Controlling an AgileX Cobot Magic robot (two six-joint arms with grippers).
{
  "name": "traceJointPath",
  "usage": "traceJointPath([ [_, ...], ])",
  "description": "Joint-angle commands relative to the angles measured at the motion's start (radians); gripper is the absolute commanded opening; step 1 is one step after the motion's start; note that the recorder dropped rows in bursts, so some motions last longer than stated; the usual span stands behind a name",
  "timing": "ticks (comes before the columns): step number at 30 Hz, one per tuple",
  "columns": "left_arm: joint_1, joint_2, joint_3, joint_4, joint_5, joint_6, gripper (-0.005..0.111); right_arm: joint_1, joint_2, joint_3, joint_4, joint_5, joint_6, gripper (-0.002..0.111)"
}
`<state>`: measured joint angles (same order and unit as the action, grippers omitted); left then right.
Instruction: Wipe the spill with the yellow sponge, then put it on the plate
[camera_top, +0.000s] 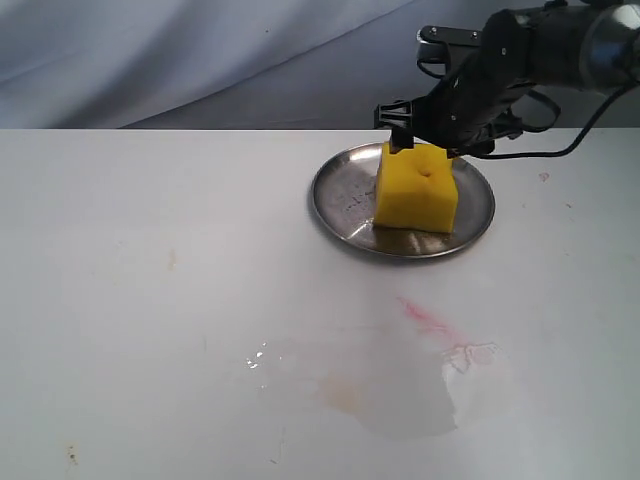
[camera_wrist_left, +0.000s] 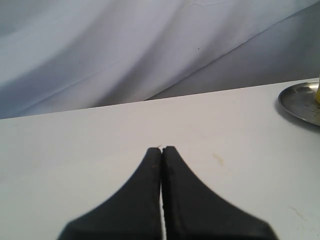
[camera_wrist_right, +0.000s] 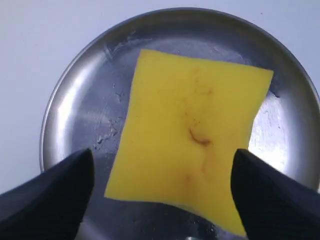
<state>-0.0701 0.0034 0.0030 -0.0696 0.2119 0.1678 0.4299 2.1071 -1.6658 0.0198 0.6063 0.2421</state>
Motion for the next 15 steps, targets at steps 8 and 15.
traceJointPath([
  [8, 0.001, -0.003, -0.003, 0.001, -0.006, -0.008, 0.0, -0.001, -0.256, 0.198, -0.031, 0.093, 0.024, 0.015],
  [15, 0.001, -0.003, -0.003, 0.001, -0.006, -0.008, 0.0, -0.001, -0.537, 0.5, -0.026, -0.074, 0.029, 0.0],
])
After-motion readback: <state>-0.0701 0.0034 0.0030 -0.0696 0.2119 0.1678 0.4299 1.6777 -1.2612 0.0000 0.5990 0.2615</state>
